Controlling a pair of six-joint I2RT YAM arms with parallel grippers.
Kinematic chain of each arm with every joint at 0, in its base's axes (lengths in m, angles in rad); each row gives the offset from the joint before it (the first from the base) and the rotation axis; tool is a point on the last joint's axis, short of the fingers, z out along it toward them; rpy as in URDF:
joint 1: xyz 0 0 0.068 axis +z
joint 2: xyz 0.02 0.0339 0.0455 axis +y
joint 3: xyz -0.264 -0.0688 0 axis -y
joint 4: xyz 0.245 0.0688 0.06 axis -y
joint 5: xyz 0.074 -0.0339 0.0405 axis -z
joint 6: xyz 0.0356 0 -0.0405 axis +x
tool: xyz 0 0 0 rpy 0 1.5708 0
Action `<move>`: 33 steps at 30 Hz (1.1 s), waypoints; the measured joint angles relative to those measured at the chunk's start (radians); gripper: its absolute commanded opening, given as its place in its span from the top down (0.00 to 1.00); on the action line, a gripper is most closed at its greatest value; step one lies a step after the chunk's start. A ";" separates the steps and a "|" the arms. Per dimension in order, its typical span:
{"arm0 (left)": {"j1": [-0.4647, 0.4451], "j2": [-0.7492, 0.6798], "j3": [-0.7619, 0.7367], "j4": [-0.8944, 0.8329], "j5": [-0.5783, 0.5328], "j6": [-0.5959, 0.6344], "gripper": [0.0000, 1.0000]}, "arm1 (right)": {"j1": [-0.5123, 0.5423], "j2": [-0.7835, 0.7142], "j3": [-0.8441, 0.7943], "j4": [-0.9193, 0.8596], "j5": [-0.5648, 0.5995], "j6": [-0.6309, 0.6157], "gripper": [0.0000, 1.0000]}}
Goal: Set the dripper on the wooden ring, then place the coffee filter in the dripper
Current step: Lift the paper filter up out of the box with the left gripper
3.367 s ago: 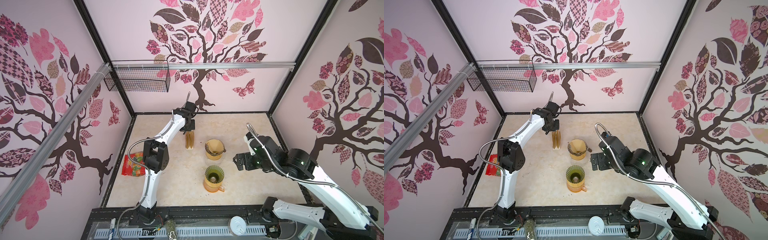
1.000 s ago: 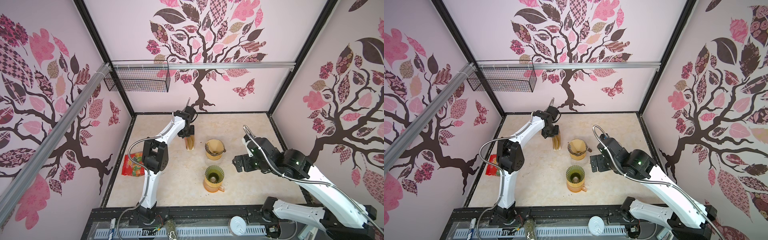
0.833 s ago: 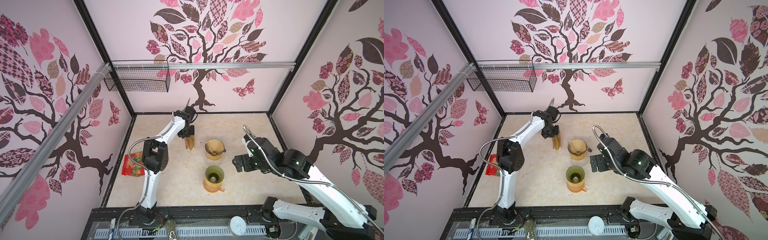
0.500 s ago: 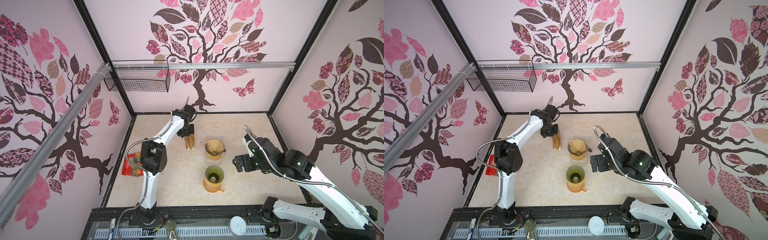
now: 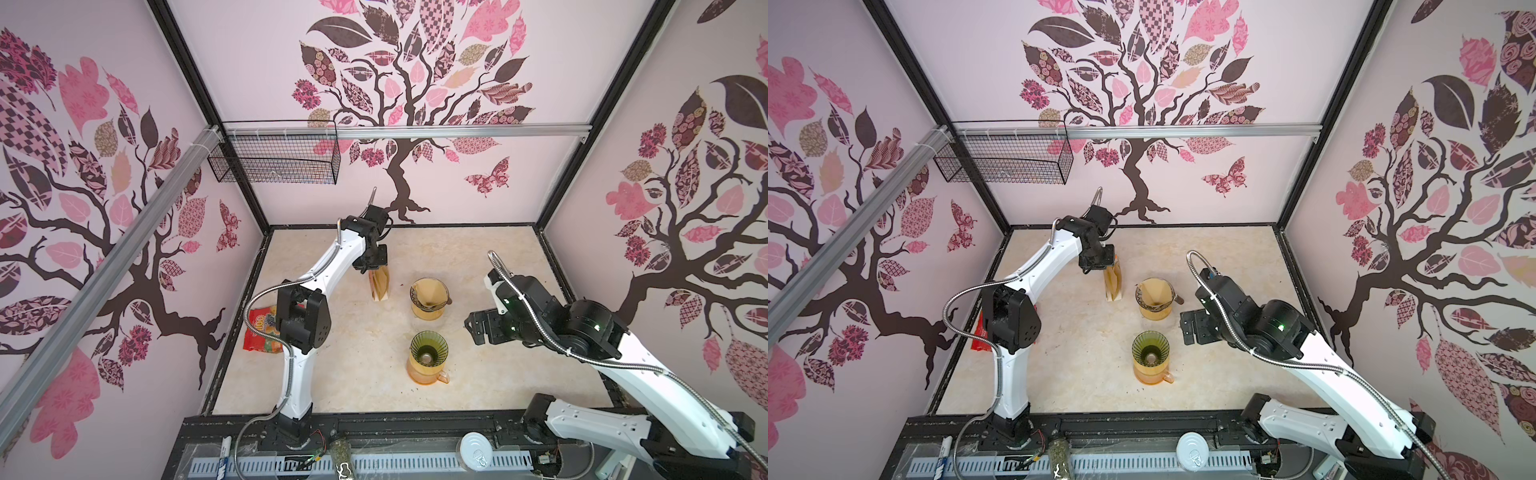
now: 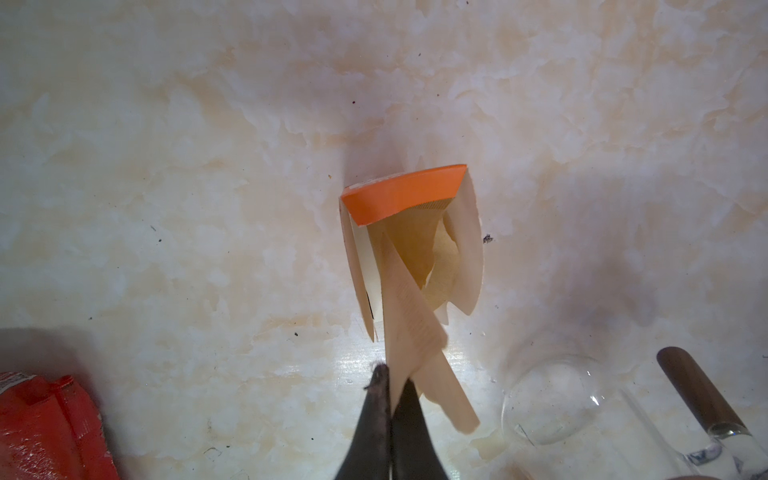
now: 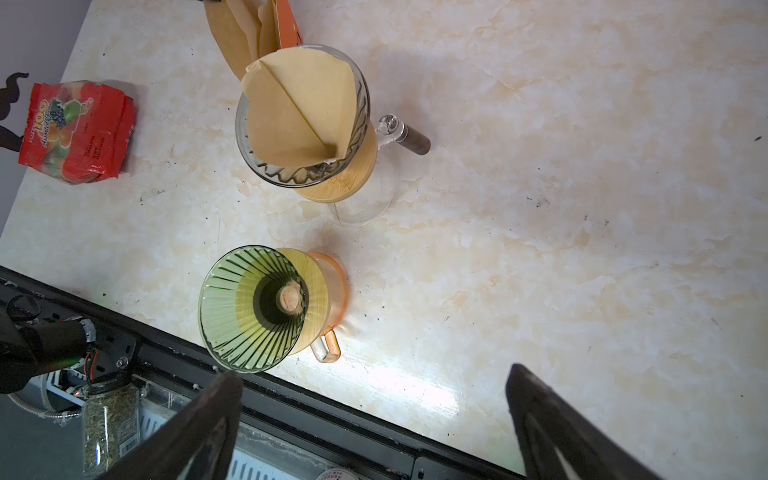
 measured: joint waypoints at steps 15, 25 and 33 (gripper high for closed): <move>0.000 -0.192 -0.020 -0.005 0.076 -0.030 1.00 | 0.000 -0.018 0.003 0.026 0.005 -0.001 0.00; 0.002 -0.349 -0.105 0.006 0.155 -0.112 1.00 | 0.000 -0.063 0.005 0.032 0.037 0.001 0.00; 0.006 -0.496 -0.216 0.050 0.266 -0.240 1.00 | 0.000 -0.106 0.022 0.018 0.060 -0.002 0.00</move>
